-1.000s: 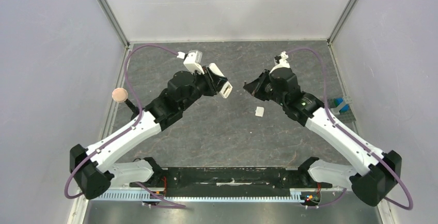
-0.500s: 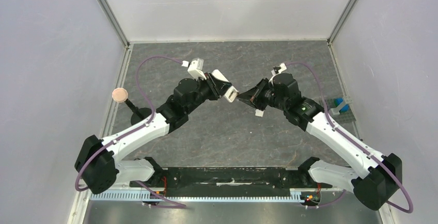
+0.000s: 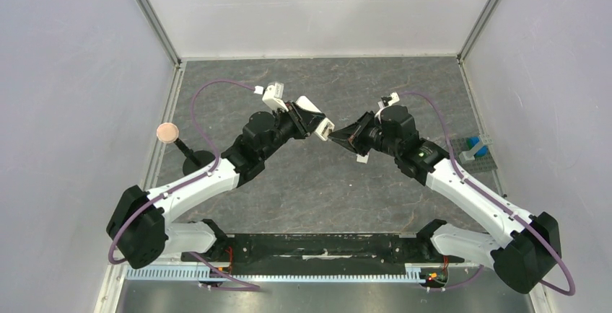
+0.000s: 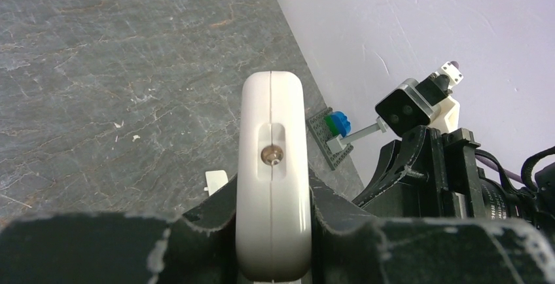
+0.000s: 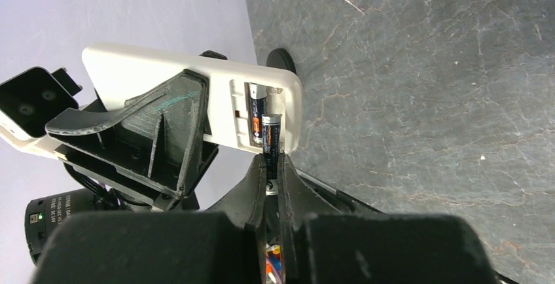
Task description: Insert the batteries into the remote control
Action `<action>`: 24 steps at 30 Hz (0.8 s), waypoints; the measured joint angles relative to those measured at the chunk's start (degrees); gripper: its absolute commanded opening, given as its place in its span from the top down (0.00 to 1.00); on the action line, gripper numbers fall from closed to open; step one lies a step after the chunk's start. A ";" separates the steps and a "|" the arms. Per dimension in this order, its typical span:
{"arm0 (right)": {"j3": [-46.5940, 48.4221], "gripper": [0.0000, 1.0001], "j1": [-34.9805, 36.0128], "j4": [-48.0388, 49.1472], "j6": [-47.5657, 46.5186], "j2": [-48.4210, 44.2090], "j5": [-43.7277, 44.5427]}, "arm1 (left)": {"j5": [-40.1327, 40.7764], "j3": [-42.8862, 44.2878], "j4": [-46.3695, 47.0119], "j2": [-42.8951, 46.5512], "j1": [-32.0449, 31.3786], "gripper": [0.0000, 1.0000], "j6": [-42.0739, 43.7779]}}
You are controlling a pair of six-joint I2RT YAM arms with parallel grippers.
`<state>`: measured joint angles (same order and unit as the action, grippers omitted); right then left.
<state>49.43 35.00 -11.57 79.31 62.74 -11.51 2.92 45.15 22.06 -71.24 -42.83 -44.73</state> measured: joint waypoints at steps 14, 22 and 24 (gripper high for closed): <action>0.00 0.97 0.00 2.10 0.28 1.84 0.37 | -0.48 0.00 1.29 -0.63 0.02 0.98 -1.31; -0.02 0.88 0.00 2.08 2.49 2.82 0.39 | -2.51 0.35 -1.05 -0.92 1.20 0.98 -3.93; -0.02 0.87 0.00 2.03 3.48 3.34 0.15 | -3.32 0.35 -2.21 -0.74 1.73 0.98 -4.81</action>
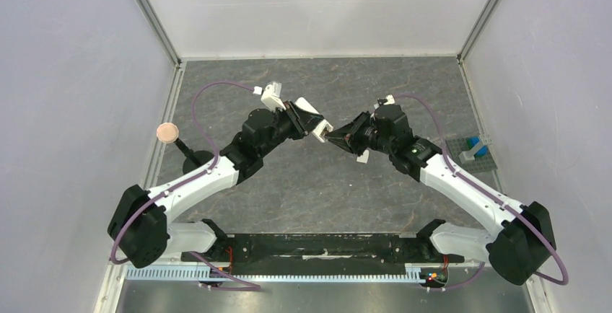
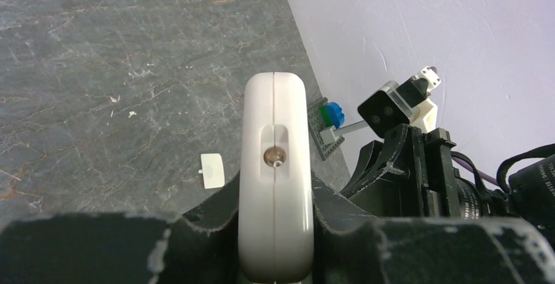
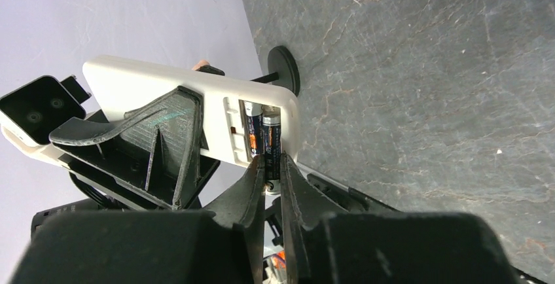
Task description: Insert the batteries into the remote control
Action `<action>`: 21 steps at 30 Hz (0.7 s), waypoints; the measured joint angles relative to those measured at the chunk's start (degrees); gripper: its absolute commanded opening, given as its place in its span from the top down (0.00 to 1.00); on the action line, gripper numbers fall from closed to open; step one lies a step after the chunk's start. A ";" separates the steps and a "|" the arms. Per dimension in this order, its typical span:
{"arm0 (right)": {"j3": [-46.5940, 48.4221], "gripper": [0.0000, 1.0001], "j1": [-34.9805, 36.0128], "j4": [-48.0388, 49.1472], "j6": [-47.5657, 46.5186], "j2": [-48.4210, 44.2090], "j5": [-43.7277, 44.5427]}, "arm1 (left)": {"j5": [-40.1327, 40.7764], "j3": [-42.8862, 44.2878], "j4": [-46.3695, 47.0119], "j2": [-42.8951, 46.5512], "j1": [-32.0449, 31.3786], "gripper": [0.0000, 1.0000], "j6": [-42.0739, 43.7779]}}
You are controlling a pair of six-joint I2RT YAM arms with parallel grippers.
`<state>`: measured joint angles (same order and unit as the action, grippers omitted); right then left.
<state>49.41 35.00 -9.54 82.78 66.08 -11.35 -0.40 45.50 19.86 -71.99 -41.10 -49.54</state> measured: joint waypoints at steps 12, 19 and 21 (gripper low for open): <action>0.02 0.72 0.00 1.68 5.05 1.27 -2.89 | -4.07 -0.33 -1.46 1.11 2.62 0.98 -4.07; 0.02 0.63 -0.04 1.92 6.45 1.68 -3.48 | -4.28 -0.59 -2.58 1.14 2.89 0.98 -5.53; 0.02 0.56 -0.04 1.95 6.67 1.73 -3.58 | -4.28 -0.57 -3.43 1.16 2.89 0.98 -5.90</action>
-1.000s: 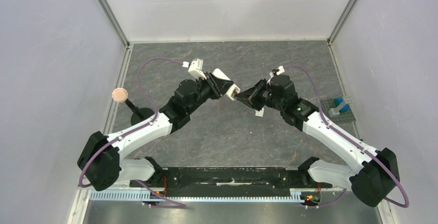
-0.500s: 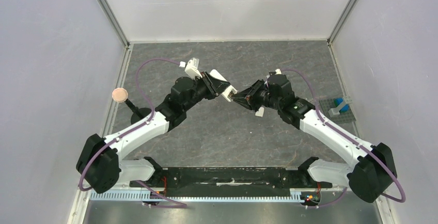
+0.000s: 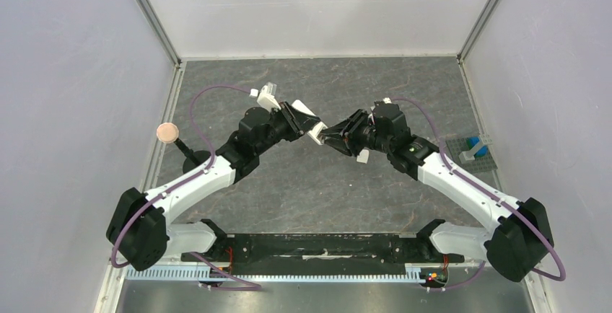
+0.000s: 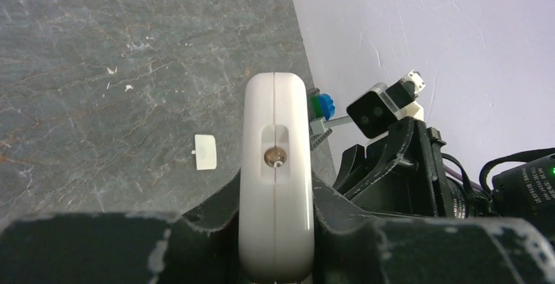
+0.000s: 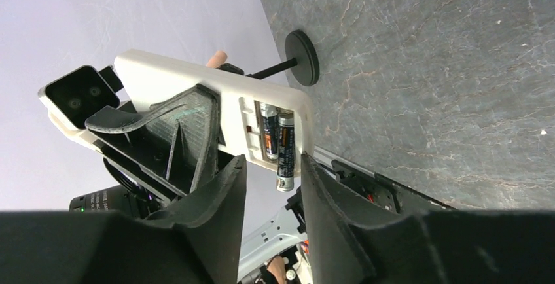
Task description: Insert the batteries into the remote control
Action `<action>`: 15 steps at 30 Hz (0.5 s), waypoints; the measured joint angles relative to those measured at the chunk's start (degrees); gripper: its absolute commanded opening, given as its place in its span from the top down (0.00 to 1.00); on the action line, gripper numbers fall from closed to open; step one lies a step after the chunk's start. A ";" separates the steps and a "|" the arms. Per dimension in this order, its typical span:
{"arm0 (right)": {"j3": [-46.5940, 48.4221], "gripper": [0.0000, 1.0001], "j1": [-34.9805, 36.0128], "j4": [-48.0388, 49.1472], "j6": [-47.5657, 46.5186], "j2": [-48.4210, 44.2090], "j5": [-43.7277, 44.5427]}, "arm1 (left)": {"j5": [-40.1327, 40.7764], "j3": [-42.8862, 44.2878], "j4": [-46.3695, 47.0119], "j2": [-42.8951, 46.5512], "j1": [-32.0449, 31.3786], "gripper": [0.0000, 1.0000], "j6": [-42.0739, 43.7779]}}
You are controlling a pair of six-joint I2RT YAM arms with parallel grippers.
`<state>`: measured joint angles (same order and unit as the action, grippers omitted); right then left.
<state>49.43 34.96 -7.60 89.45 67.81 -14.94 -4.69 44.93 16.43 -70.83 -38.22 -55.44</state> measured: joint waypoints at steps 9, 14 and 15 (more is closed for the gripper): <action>-0.42 0.14 0.00 0.15 -0.50 -1.05 1.18 | -3.54 3.08 -5.77 0.02 0.70 0.98 -4.33; -1.29 0.02 -0.33 0.17 -1.77 -4.61 1.73 | -6.43 4.39 -6.82 -0.22 2.97 0.98 -7.10; -1.36 0.02 -0.44 0.15 -2.34 -5.31 1.84 | -7.13 4.52 -7.15 -0.44 3.52 0.98 -7.72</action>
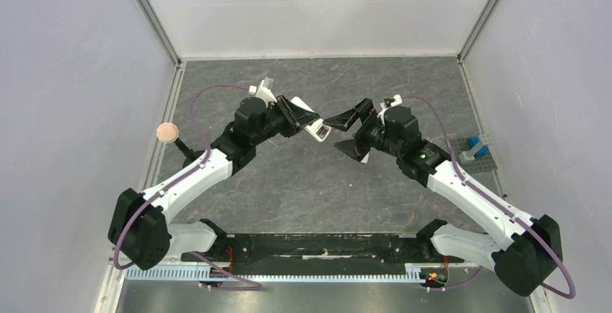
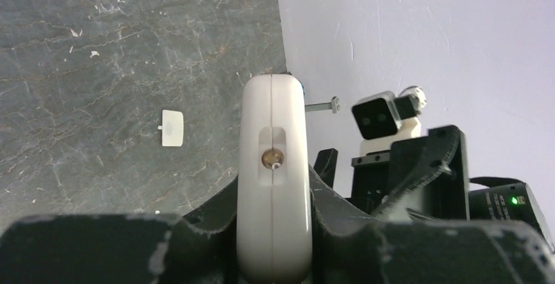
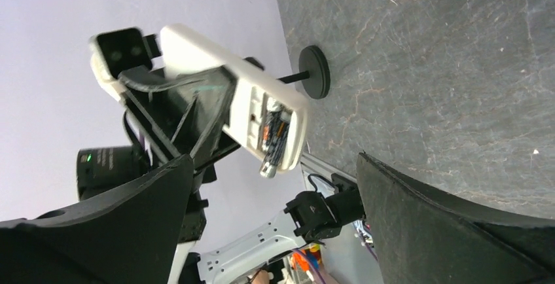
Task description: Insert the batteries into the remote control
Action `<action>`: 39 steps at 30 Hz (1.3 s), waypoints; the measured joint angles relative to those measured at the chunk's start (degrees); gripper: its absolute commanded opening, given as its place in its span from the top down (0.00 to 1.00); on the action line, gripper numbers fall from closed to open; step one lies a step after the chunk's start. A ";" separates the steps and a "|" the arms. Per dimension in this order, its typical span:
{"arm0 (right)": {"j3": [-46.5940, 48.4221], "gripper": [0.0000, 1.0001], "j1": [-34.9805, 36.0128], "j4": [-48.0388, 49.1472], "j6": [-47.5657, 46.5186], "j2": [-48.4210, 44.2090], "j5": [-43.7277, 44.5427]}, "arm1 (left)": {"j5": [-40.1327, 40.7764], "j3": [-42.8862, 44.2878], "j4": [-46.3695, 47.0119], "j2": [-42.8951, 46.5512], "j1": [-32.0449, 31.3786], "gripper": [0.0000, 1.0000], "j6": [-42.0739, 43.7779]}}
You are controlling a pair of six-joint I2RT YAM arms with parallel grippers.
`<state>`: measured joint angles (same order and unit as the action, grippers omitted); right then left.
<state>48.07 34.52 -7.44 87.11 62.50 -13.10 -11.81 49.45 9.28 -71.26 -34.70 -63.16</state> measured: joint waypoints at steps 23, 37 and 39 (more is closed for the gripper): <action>8.37 0.02 -3.50 -1.62 -44.76 3.45 -16.61 | -26.27 5.62 -8.63 -3.45 6.47 0.98 -1.90; 9.09 0.02 -1.09 -5.33 -51.41 7.26 -20.59 | -28.63 7.21 -10.23 -5.31 6.51 0.98 -0.76; 9.09 0.05 -0.98 -5.40 -51.41 7.30 -20.52 | -28.87 7.23 -10.23 -5.51 6.51 0.98 -0.46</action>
<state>57.17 33.54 -12.84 35.70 69.80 -33.63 -40.69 56.69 -0.95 -76.77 -28.18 -63.61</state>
